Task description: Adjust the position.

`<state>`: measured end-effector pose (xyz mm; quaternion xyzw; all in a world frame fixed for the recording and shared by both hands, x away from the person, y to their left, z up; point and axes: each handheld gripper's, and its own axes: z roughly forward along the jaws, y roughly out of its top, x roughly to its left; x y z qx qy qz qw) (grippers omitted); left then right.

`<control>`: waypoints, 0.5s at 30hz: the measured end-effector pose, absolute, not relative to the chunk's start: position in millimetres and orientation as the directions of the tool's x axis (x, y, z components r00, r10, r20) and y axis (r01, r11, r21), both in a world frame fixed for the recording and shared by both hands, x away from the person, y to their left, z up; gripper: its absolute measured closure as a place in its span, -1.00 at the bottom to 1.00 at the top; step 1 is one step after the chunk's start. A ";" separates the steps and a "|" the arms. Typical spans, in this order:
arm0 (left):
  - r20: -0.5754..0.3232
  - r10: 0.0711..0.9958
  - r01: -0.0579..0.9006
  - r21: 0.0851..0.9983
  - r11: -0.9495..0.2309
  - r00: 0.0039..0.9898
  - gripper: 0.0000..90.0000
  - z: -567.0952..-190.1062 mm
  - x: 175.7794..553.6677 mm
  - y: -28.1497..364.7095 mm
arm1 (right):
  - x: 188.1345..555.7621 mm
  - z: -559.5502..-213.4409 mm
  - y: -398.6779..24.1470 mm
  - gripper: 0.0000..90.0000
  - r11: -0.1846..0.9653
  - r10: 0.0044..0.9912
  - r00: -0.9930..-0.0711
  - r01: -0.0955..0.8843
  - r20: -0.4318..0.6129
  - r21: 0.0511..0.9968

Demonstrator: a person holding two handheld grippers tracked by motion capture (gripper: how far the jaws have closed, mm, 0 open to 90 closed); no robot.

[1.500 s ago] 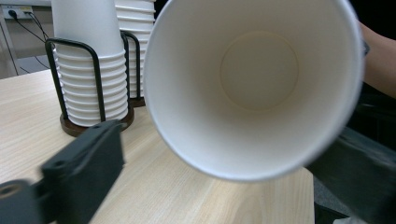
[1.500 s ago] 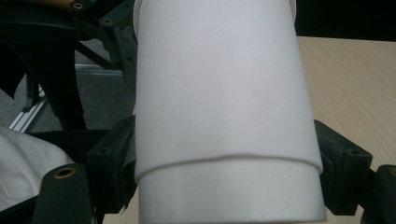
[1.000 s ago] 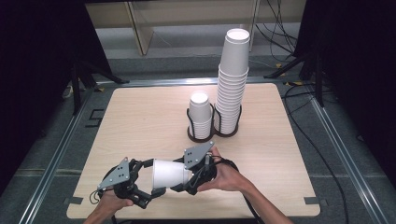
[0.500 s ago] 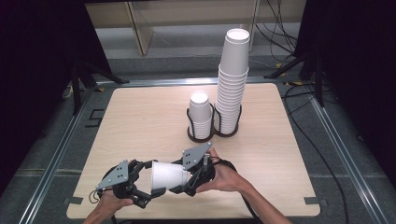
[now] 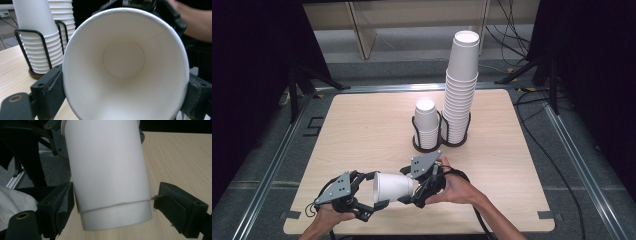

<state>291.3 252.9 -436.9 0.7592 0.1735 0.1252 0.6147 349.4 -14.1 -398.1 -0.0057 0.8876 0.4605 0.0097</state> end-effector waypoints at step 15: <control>0.064 0.421 0.086 0.941 -0.328 0.905 -0.77 -439.1 288.6 244.6 | 329.9 -385.9 -1.9 -0.64 0.753 -0.005 -0.983 -0.126 -0.186 0.646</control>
